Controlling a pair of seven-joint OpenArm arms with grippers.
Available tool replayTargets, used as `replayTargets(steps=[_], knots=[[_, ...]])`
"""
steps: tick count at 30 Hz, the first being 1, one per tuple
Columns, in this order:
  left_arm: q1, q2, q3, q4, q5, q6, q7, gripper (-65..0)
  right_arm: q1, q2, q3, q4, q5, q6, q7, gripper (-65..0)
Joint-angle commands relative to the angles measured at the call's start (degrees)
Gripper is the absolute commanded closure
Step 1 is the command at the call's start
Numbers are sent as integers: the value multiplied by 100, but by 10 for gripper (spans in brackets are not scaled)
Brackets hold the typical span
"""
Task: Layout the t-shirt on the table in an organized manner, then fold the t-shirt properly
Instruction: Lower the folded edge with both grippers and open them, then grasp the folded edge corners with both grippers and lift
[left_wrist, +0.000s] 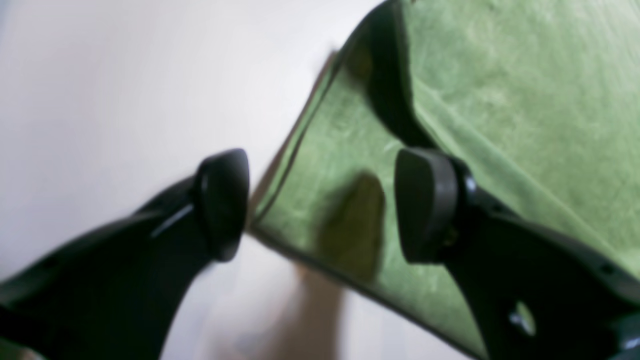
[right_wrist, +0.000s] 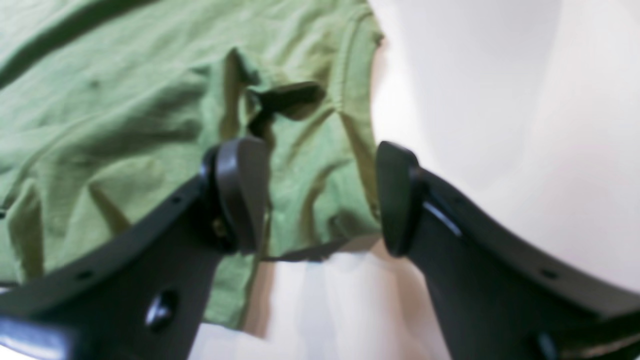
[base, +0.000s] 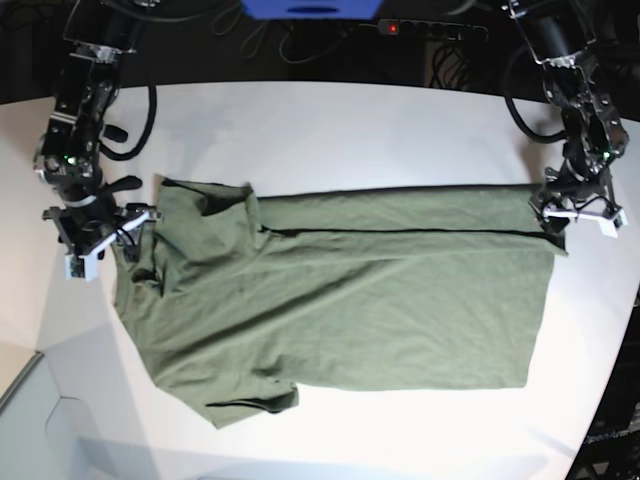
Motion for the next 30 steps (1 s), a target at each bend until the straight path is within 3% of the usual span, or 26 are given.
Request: replayTargets(steps=[1, 9, 17, 20, 30], knots=[[-62, -80, 0, 94, -27, 1, -82, -445, 44, 64, 20, 115, 38, 4, 152, -348], [61, -80, 17, -126, -18, 1, -74, -428, 9, 73, 372, 106, 38, 4, 152, -350], [61, -63, 17, -134, -18, 1, -74, -144, -150, 73, 390, 97, 38, 4, 152, -352], [61, -63, 17, -134, -18, 1, -74, -9, -97, 64, 381, -184, 38, 4, 152, -352], [53, -80, 0, -337, -18, 1, -74, -1, 396, 91, 372, -1098, 38, 4, 161, -329]])
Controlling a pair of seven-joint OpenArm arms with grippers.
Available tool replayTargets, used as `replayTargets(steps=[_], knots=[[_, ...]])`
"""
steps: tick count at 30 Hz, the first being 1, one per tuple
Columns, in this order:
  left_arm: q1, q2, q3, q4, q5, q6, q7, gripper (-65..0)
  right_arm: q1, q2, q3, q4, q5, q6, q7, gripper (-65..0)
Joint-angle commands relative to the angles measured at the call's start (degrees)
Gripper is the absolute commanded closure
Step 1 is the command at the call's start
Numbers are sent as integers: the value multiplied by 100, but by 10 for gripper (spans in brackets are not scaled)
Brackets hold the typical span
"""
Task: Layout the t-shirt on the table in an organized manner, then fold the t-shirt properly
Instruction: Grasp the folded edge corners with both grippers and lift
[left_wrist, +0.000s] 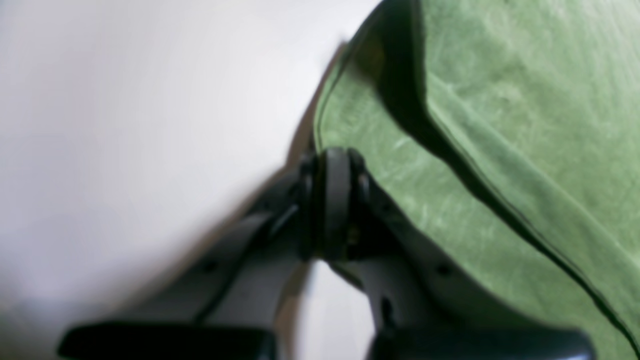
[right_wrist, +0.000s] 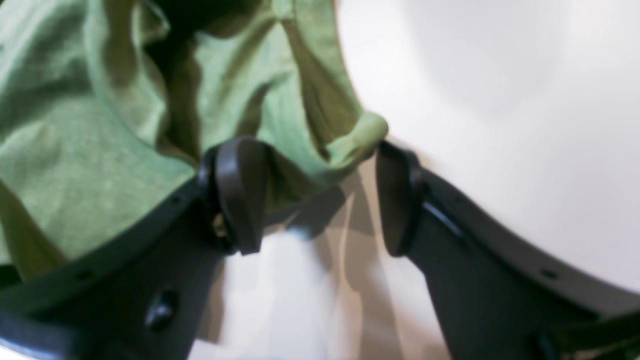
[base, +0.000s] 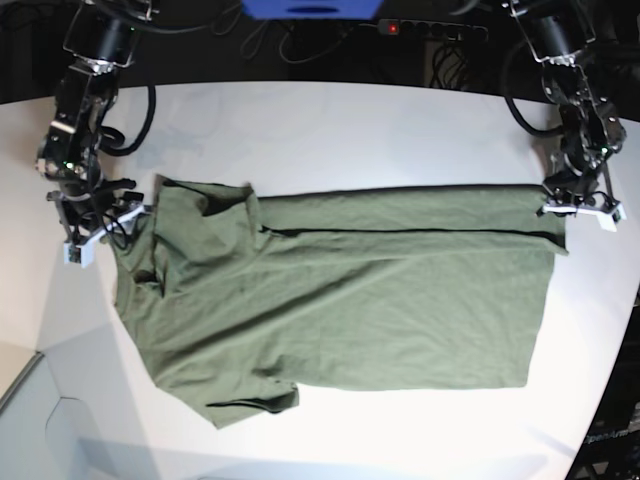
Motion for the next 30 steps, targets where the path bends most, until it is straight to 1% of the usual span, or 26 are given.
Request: replayTargets(steps=[1, 2, 3, 5, 6, 7, 10, 16, 18, 27, 30], knots=[[0, -50, -22, -4, 69, 30, 165, -1, 87, 75, 3, 73, 38, 13, 139, -298], [0, -50, -22, -4, 69, 30, 165, -1, 96, 75, 3, 73, 38, 65, 139, -256], [0, -59, -22, -4, 69, 30, 165, -1, 105, 75, 3, 65, 38, 206, 139, -210], [9, -59, -22, 40, 69, 30, 173, -1, 158, 75, 38, 56, 30, 734, 139, -90], [53, -59, -22, 66, 69, 30, 173, -1, 158, 75, 38, 56, 21, 936, 139, -31], [132, -59, -22, 92, 69, 30, 173, -1, 149, 75, 38, 65, 21, 989, 113, 0], [290, -226, -22, 400, 25, 30, 217, -1, -36, 172, 38, 109, 21, 989, 121, 0], [651, -287, -31, 1139, 16, 30, 217, -1, -387, 365, 38, 320, 30, 997, 121, 0], [748, -366, -31, 1393, 16, 30, 217, -1, -554, 365, 38, 566, 30, 997, 121, 0], [1249, -384, -31, 2571, 16, 30, 226, -1, -1653, 374, 29, 2095, 30, 1006, 113, 0], [1407, -401, -31, 2906, 16, 30, 226, -1, -1979, 524, 29, 2482, 21, 1006, 121, 0]])
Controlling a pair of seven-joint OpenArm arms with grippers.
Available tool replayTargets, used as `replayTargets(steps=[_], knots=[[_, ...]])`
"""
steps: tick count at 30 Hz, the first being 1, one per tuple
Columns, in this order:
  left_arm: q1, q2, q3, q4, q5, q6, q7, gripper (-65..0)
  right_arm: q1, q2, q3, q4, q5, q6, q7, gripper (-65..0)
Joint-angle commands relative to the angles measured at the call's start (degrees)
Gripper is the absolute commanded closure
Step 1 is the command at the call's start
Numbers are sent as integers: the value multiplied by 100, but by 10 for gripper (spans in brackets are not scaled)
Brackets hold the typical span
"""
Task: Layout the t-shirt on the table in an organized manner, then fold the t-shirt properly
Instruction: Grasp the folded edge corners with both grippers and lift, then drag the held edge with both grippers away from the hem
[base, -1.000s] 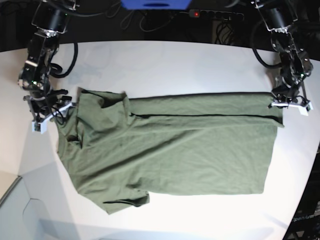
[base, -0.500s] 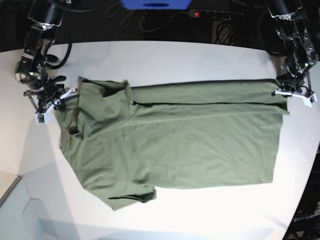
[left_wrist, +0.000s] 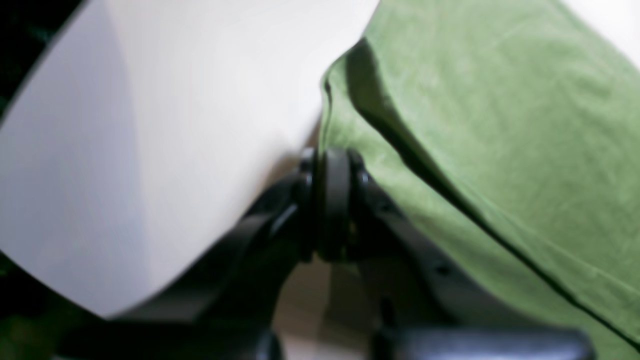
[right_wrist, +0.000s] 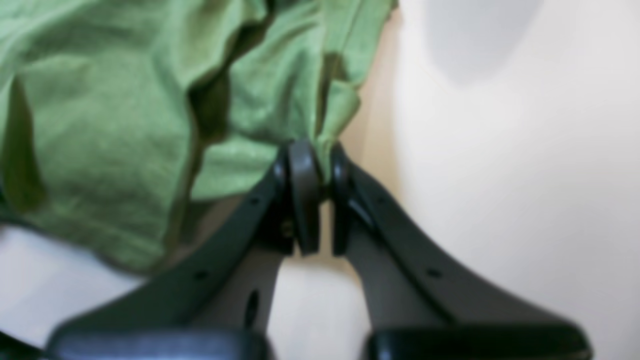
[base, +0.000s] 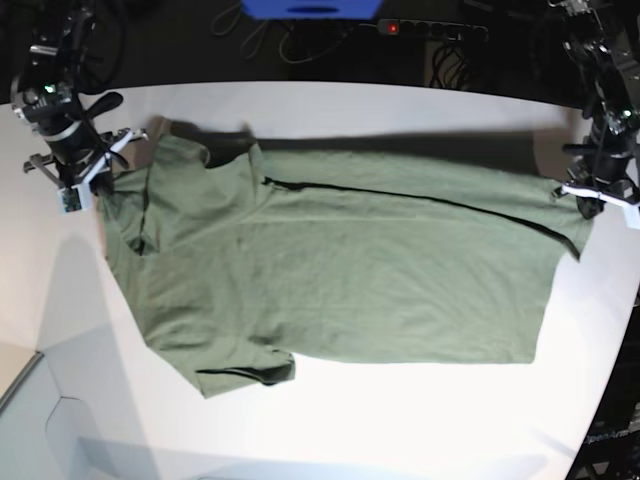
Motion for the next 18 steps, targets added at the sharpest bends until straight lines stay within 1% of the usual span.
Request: replayTargets(steps=[1, 5, 9, 10, 11, 12, 14, 16, 18], knots=[[30, -106, -42, 194, 12, 23, -102, -1, -27, 133, 40, 199, 14, -36, 139, 0], [83, -229, -51, 484, 12, 23, -102, -1, -221, 379, 40, 339, 14, -36, 113, 0], [83, -238, -51, 616, 12, 14, -102, -1, -300, 704, 31, 348, 14, -28, 121, 0], [48, -238, -51, 624, 12, 14, -102, -1, -291, 774, 22, 348, 14, 25, 113, 0], [21, -247, -51, 624, 12, 14, -102, -1, -265, 836, 22, 348, 14, 166, 113, 0], [-40, -291, -51, 633, 12, 14, -102, -1, -115, 915, 13, 348, 14, 350, 113, 0], [-286, -317, -7, 607, 12, 14, -102, -2, 298, 968, 5, 313, 6, 676, 51, 0], [-533, -309, -7, 572, 12, 14, -93, -2, 694, 994, -39, 313, 6, 746, -274, 0], [-761, -309, -7, 466, 12, 14, 100, -2, 1256, 1021, -224, 207, 6, 746, -696, 0]])
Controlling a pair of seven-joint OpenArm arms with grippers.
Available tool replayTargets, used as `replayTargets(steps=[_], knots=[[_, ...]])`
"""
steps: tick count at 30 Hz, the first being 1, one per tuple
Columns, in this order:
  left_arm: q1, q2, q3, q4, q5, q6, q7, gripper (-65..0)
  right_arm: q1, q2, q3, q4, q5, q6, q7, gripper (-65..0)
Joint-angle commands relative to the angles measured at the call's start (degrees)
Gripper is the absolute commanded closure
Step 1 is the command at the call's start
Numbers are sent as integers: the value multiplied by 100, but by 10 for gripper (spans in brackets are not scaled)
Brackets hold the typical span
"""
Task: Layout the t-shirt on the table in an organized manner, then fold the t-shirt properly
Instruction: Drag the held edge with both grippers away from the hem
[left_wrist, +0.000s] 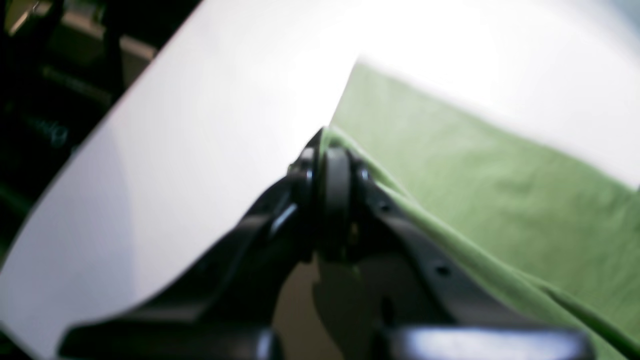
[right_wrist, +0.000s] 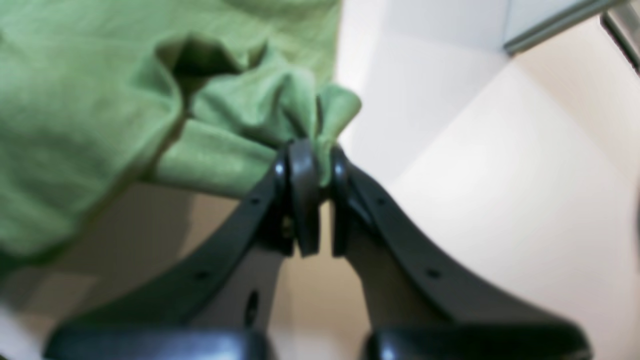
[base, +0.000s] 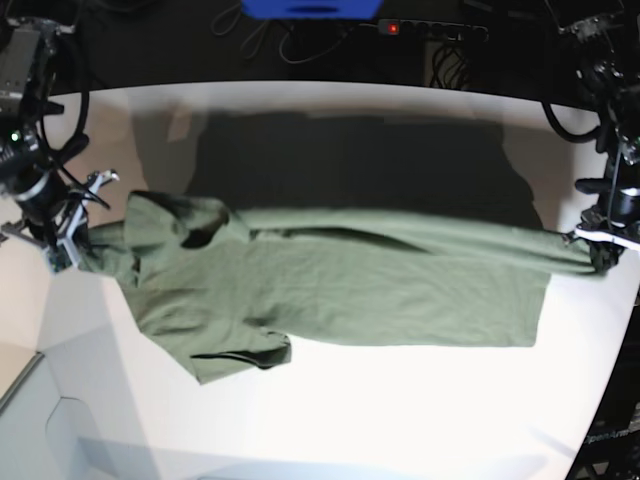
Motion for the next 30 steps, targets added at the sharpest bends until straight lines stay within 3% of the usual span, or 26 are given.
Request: replayTargets(steps=[1, 5, 8, 13, 15, 23, 30], knots=[[-194, -90, -46, -4, 49, 34, 124, -2, 296, 184, -28, -49, 1, -63, -83, 0], [-862, -55, -72, -690, 49, 34, 897, -2, 1210, 254, -265, -673, 1, -45, -989, 0], [-1011, -55, -72, -1006, 49, 34, 1126, -2, 1342, 281, -309, -1042, 1, -36, -1279, 0], [-1011, -108, -72, -1173, 49, 34, 1091, -2, 1210, 289, -344, -1192, 1, 16, -1279, 0], [-1011, -160, -81, -1147, 49, 34, 1091, -2, 1184, 342, -318, -1183, 1, 438, -1270, 0], [-1548, -222, -46, -1428, 58, 34, 1161, -2, 1791, 333, -344, -1552, 1, 443, -1393, 0], [-1513, -231, -37, -1850, 49, 43, 1161, -2, 1289, 342, -300, -1552, 1, 443, -1200, 0]])
